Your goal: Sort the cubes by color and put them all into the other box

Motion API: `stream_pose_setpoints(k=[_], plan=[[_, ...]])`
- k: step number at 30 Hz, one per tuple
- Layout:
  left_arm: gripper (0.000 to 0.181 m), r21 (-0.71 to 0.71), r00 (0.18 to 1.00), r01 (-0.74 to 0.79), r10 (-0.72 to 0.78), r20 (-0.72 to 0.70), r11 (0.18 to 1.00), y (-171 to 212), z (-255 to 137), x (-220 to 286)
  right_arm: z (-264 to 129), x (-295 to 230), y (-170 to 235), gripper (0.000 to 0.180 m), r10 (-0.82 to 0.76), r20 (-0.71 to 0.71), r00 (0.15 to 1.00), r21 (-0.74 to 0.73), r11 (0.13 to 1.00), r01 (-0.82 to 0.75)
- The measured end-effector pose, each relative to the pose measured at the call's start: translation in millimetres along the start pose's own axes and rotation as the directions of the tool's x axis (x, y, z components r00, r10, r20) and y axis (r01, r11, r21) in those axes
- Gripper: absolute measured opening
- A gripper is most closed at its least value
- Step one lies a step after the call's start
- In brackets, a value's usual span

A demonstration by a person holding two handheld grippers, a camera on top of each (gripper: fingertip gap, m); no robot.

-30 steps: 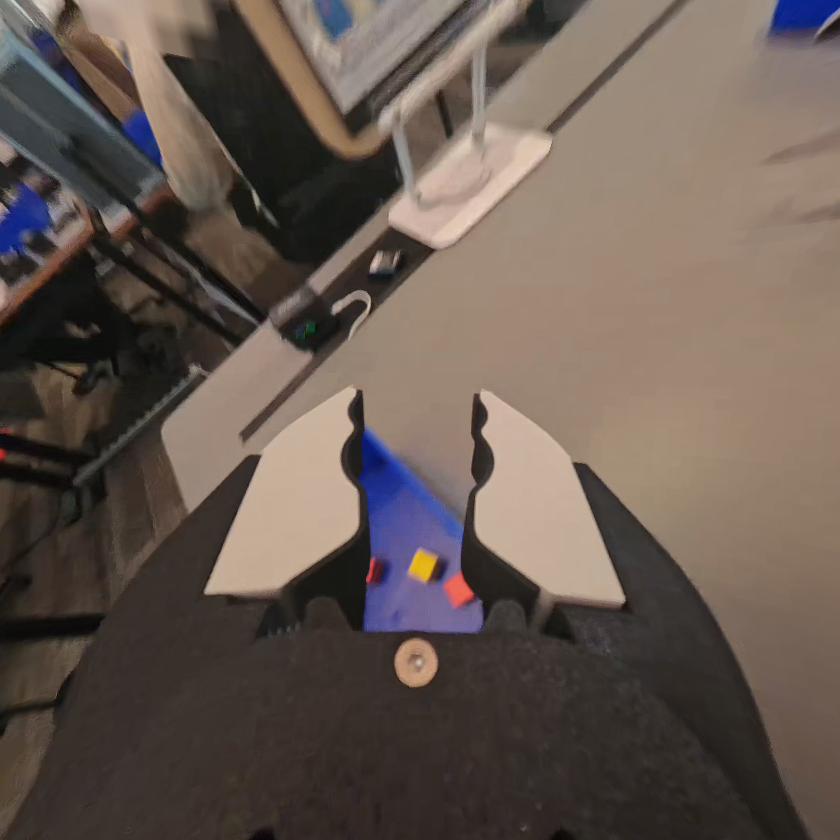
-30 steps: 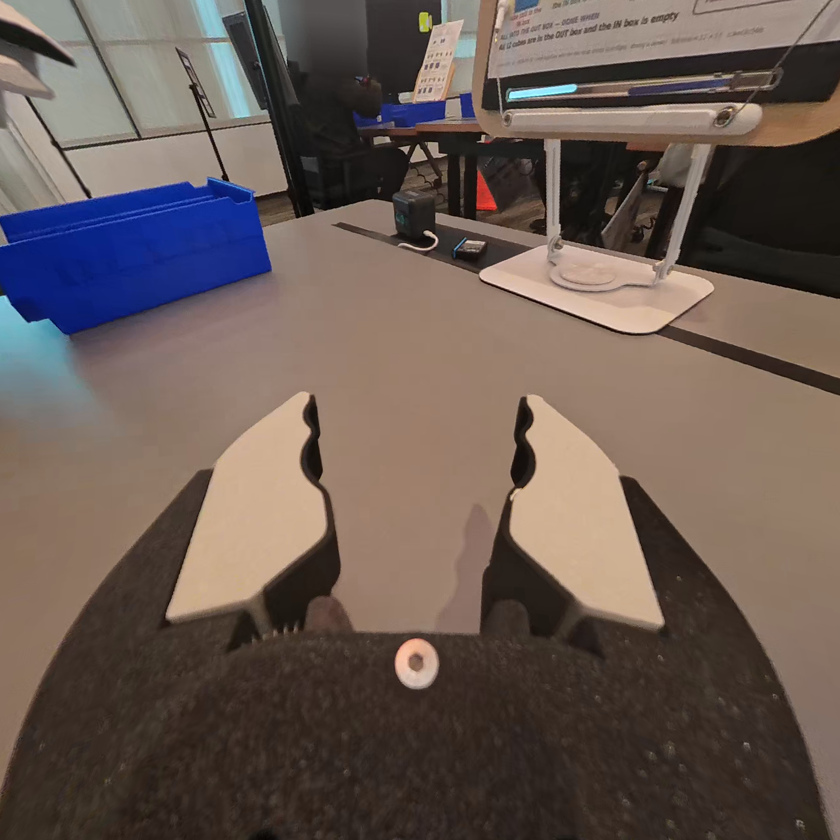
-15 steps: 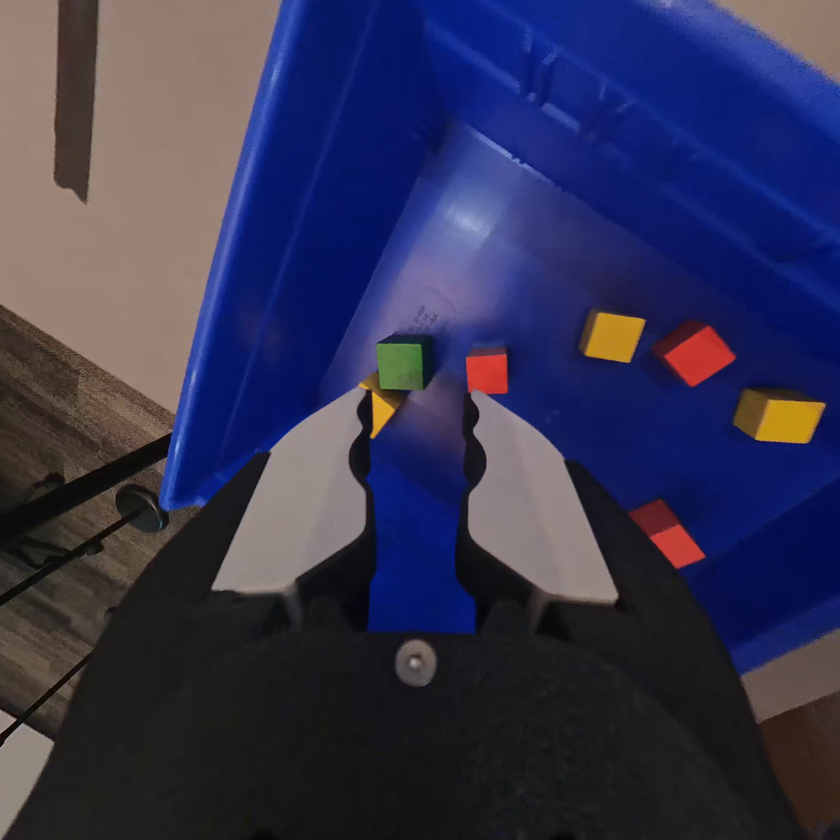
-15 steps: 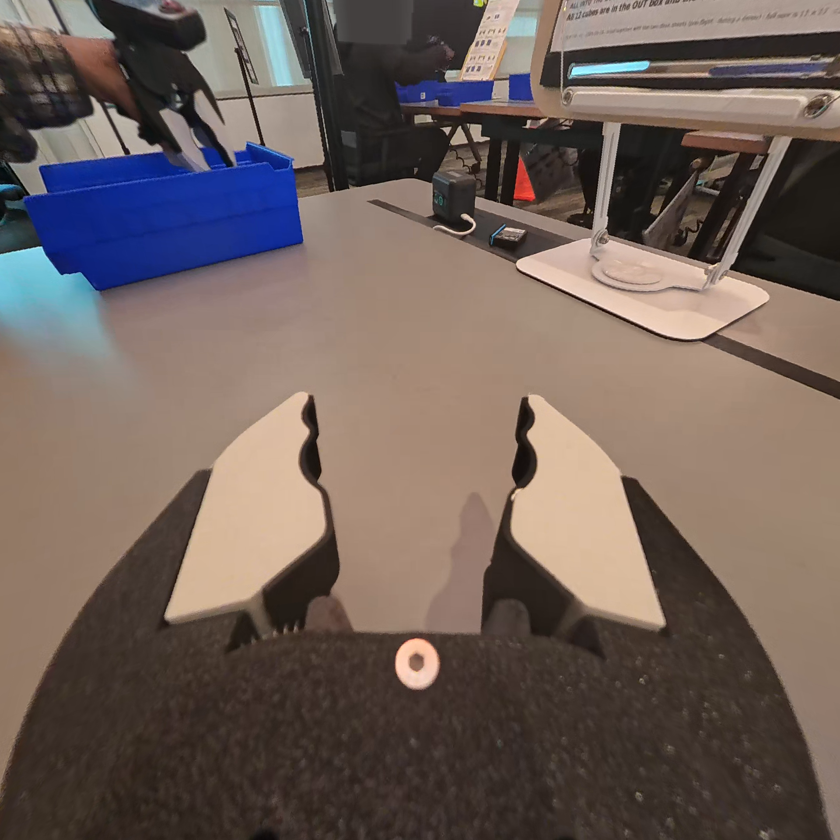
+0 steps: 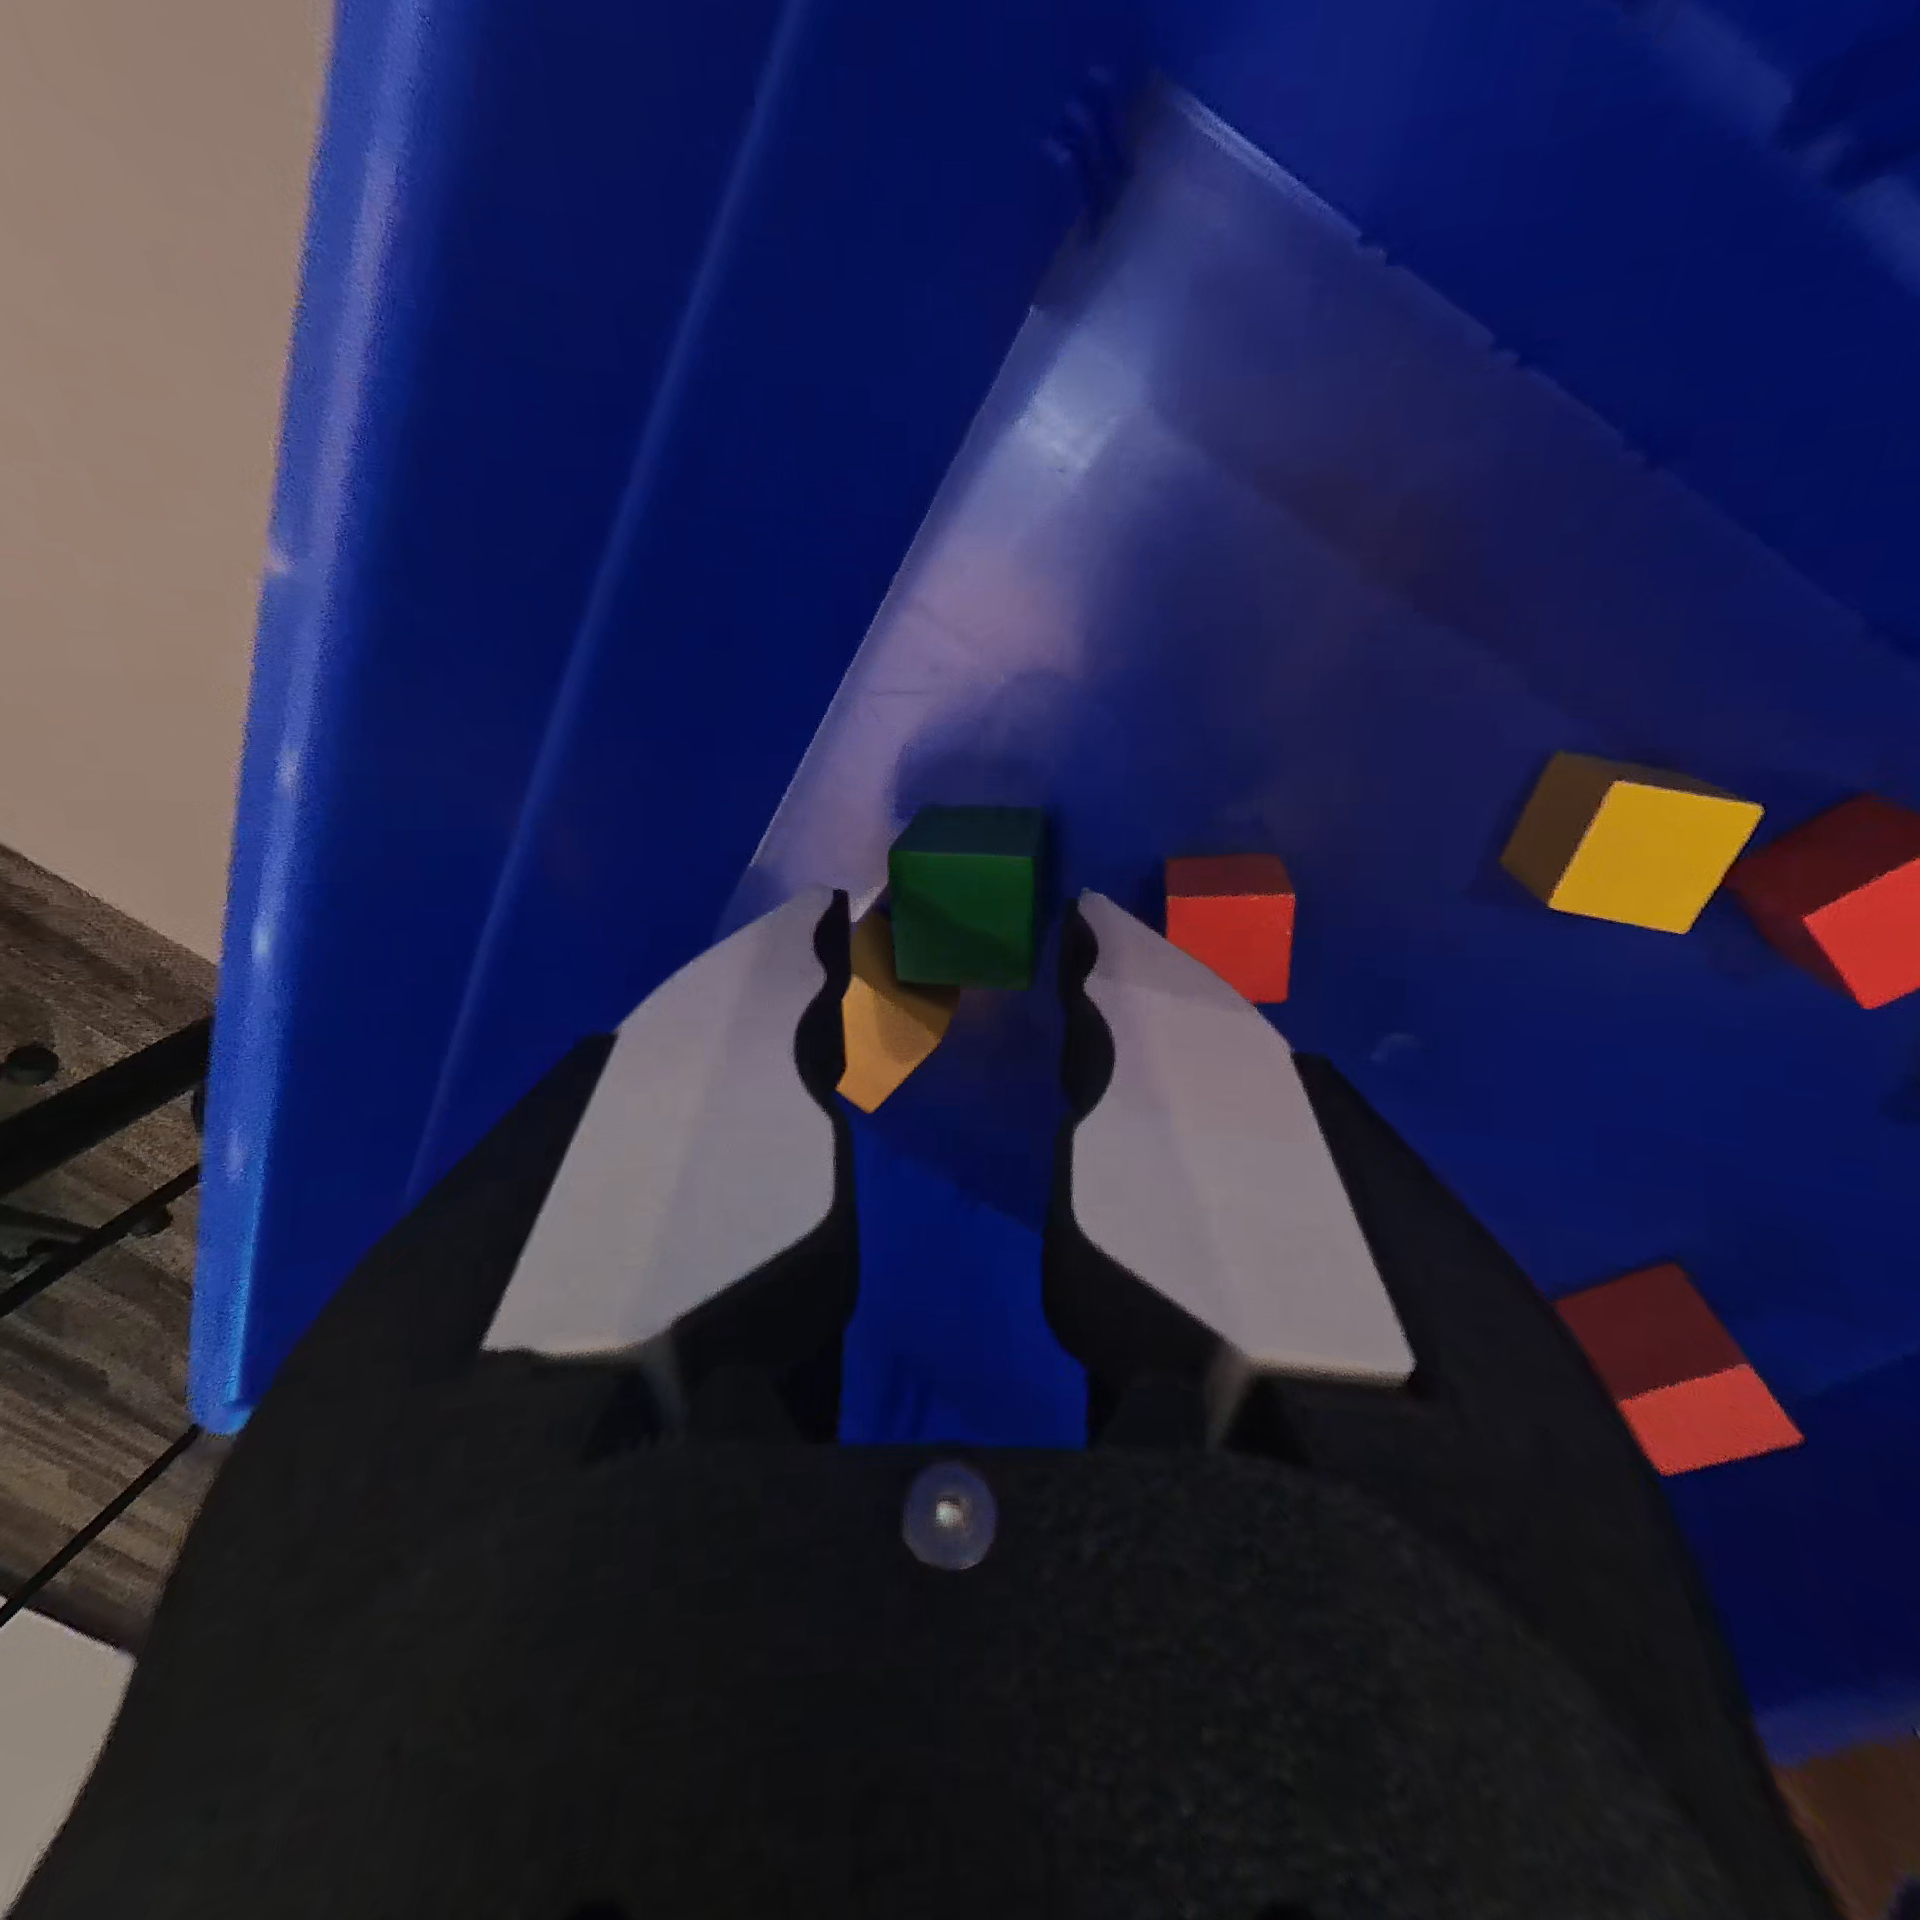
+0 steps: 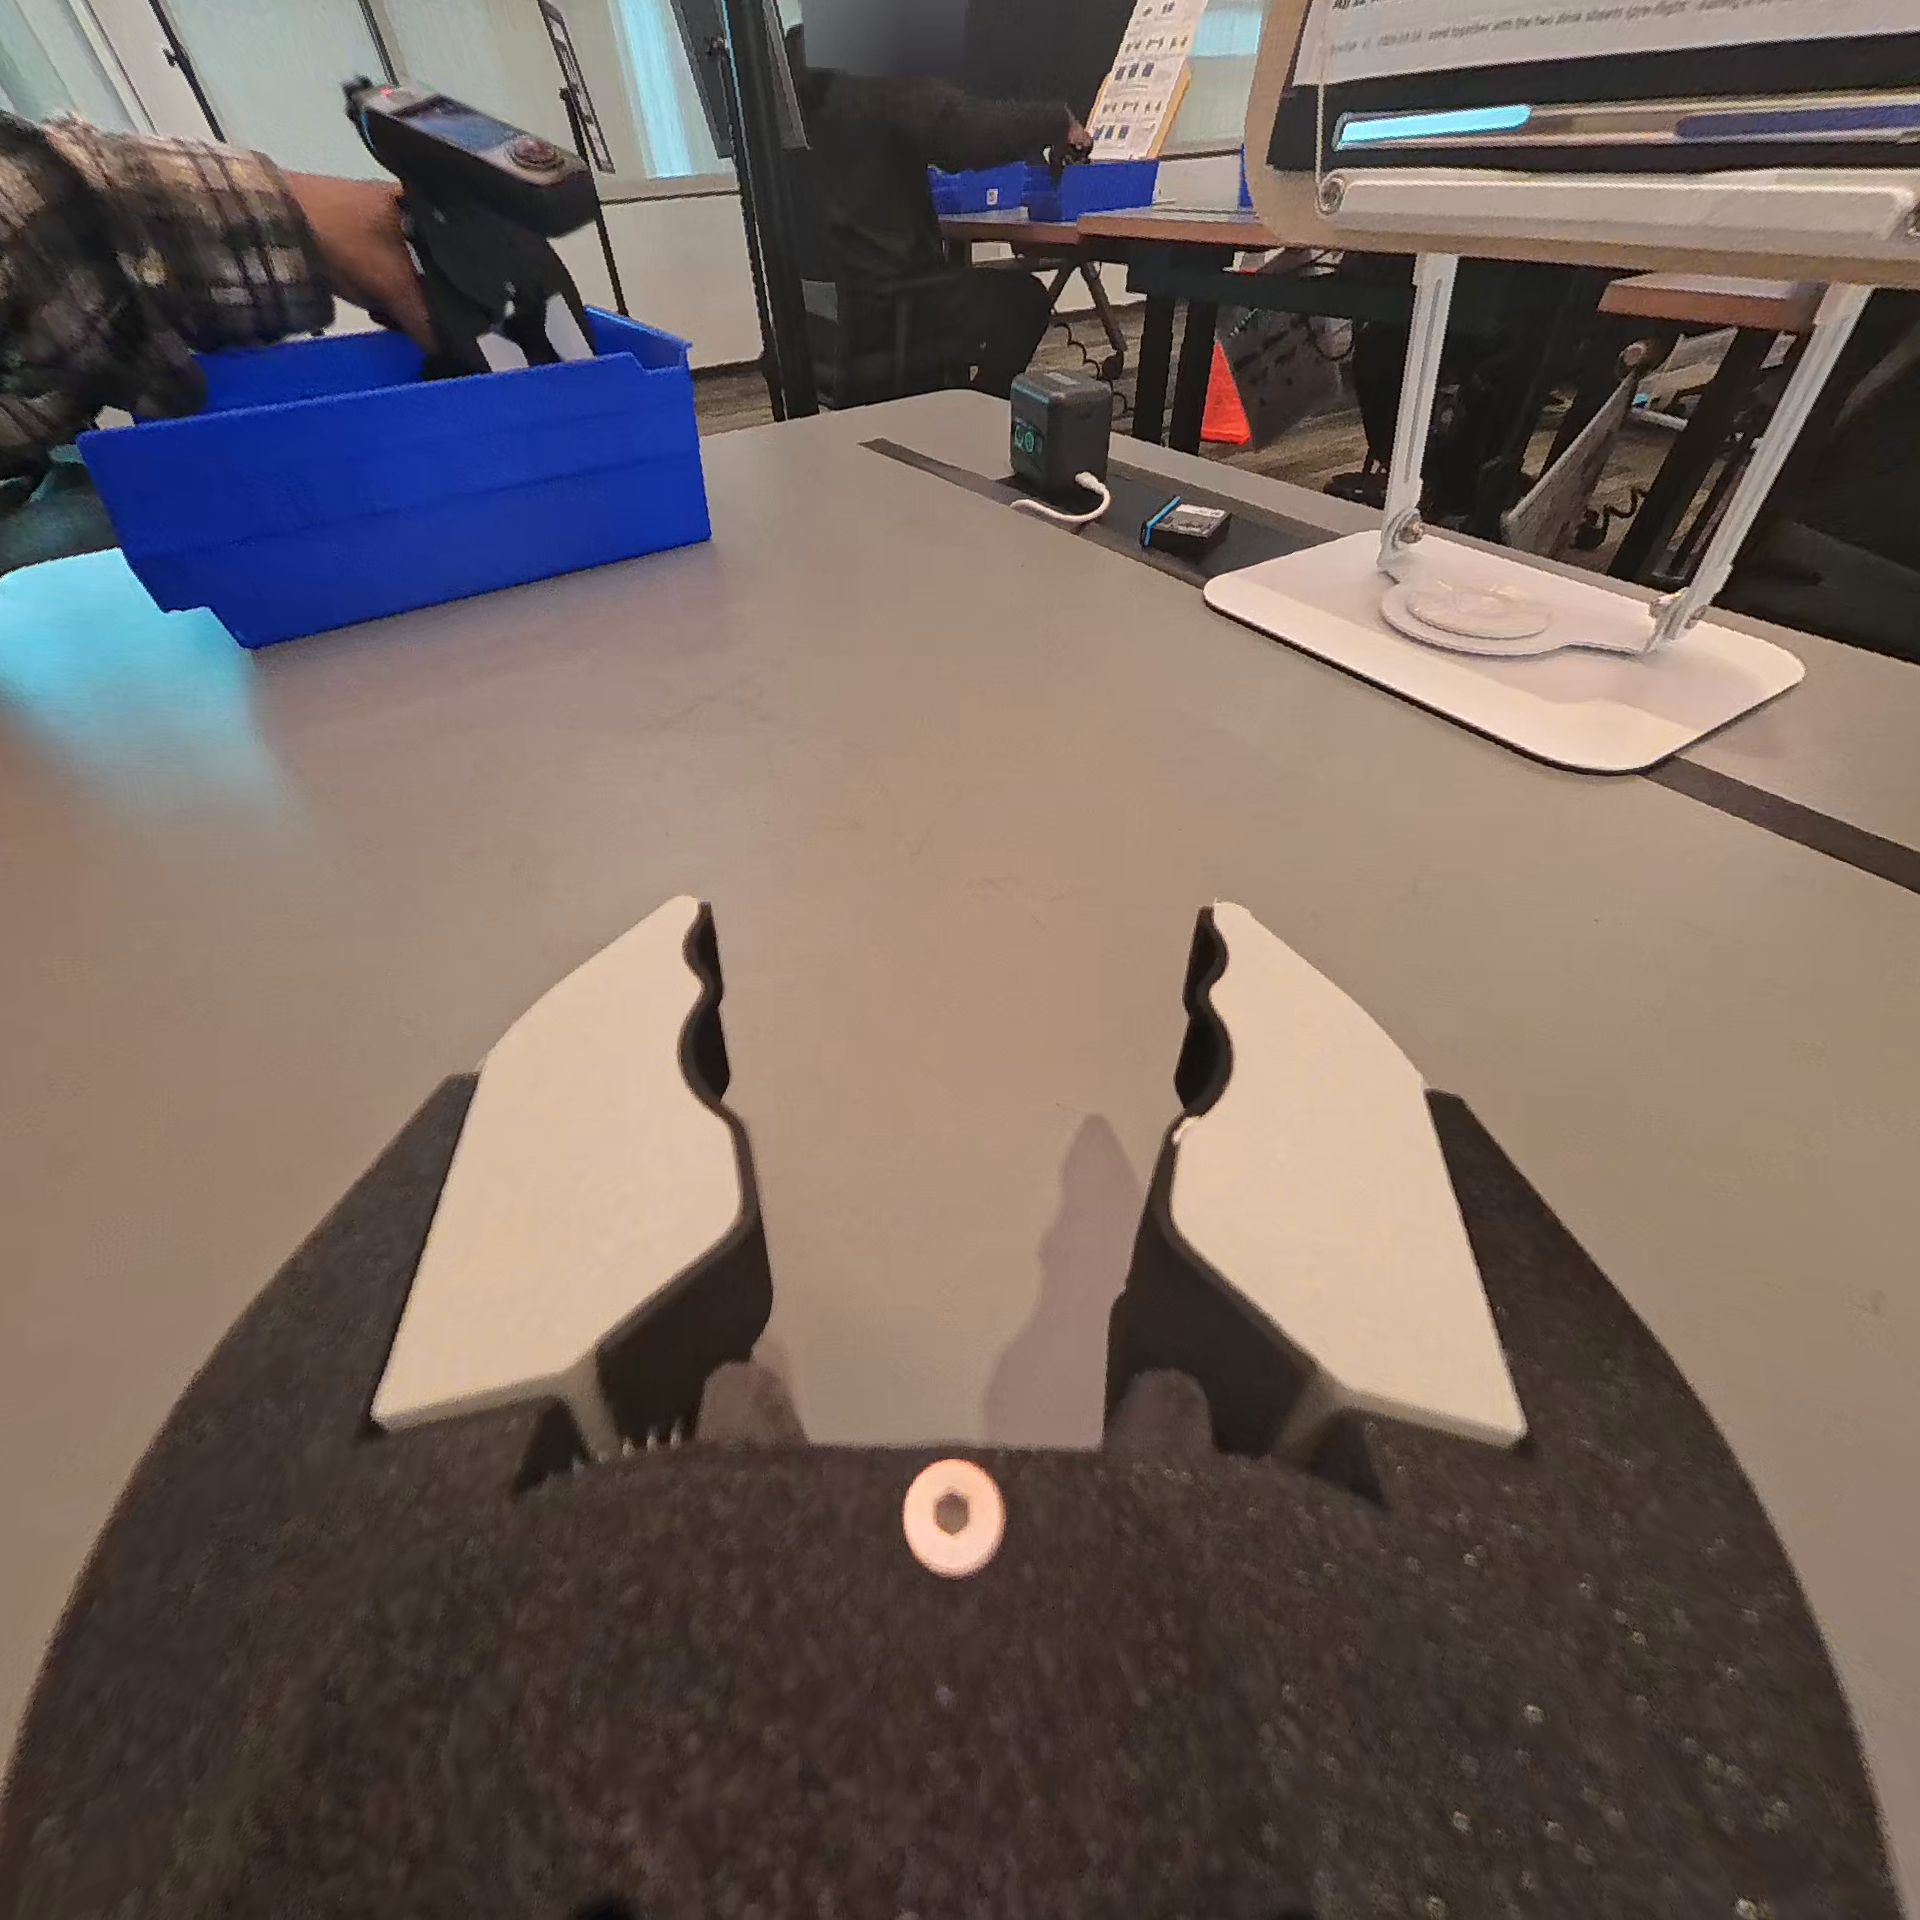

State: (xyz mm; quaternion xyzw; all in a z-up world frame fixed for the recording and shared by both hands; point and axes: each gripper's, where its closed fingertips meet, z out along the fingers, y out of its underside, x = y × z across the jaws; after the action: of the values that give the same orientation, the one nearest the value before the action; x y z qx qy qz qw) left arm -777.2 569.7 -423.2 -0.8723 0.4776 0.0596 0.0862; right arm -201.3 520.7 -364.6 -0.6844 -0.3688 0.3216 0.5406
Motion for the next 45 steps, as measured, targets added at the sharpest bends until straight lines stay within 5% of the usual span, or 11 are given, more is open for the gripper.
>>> stream_pose_setpoints(k=[11, 18, 23, 27, 31, 37, 45], plan=[[0.028, -0.088, 0.998, 0.045, -0.04, 0.058, 0.995, 5.5, -3.1, -6.2, -2.0, -0.4, -0.6, 0.085, 0.005, 0.001, 1.0, 0.004, 1.0, -0.005], [0.028, 0.422, 0.949, 0.112, -0.223, 0.222, 0.9, -49.0, -127.4, -11.9, -5.2, -7.4, -9.2, 0.086, 0.034, 0.026, 0.999, 0.027, 0.999, -0.035], [0.027, 0.833, 0.97, -0.072, -0.155, 0.186, 0.549, -158.0, -229.2, 74.7, -3.6, -26.8, -34.2, 0.086, 0.191, 0.147, 0.971, 0.109, 0.972, -0.208], [0.027, 0.95, 0.983, -0.178, 0.012, 0.181, 0.255, -237.6, -259.9, 173.3, -6.8, -62.4, -91.8, 0.077, 0.41, 0.432, 0.803, 0.154, 0.844, -0.514], [0.028, 0.976, 0.966, -0.208, 0.168, 0.194, 0.067, -299.0, -248.8, 255.3, -5.4, -93.1, -130.8, 0.074, 0.599, 0.622, 0.504, -0.038, 0.666, -0.745], [0.027, 0.989, 0.946, -0.137, 0.288, 0.146, -0.05, -341.9, -216.1, 314.3, 12.2, -122.5, -122.1, 0.068, 0.779, 0.577, 0.246, -0.334, 0.5, -0.799], [0.027, 0.991, 0.94, -0.127, 0.315, 0.135, -0.044, -342.1, -199.4, 326.7, 35.8, -146.8, -110.1, 0.054, 0.824, 0.543, 0.163, -0.464, 0.456, -0.759]])
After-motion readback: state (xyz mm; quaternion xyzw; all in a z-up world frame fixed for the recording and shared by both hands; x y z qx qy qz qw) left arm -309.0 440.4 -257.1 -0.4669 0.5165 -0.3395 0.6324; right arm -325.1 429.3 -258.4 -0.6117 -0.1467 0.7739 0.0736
